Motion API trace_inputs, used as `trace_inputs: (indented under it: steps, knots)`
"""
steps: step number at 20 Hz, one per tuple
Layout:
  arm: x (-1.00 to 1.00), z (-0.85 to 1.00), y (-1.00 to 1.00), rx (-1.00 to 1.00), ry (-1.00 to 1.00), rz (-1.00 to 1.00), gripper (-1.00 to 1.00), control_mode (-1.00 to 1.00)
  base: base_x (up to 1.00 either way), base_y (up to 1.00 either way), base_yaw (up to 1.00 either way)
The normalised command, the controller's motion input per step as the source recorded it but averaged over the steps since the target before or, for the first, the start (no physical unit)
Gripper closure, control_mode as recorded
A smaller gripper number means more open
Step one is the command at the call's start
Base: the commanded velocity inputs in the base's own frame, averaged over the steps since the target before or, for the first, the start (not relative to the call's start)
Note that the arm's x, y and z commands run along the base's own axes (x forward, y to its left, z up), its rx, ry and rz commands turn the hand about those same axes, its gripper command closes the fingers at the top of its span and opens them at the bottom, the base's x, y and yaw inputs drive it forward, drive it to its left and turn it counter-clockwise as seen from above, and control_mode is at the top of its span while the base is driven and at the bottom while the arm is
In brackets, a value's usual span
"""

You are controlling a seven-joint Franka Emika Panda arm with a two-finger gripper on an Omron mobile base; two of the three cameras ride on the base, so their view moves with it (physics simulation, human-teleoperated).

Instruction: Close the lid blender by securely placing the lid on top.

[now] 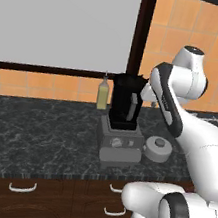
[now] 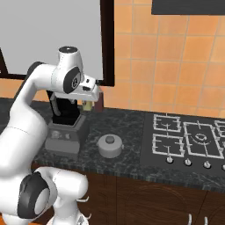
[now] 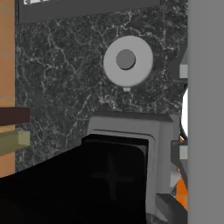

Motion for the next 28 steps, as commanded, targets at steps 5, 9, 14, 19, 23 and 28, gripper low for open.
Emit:
trace_inputs:
  steps: [5, 9, 14, 19, 23, 28]
  knots:
    - [-0.39, -0.29, -0.25, 0.03, -0.02, -0.05, -1.00, -1.00, 0.00, 0.00, 0.00]
    - [-0.59, -0.76, -0.77, 0.06, 0.00, -0.15, -1.00, -1.00, 0.00, 0.00, 0.00]
    - [0.04, -0.52, -0.81, 0.02, 0.18, -0.11, -1.00, -1.00, 0.00, 0.00, 0.00]
    - [0.47, -0.53, -0.17, 0.00, 0.29, -0.01, -1.00, -1.00, 0.00, 0.00, 0.00]
    - [0.35, -0.39, 0.00, 0.00, 0.09, 0.00, -1.00, -1.00, 0.00, 0.00, 0.00]
    - [0.01, -0.36, 0.00, 0.00, -0.04, 0.00, -1.00, -1.00, 0.00, 0.00, 0.00]
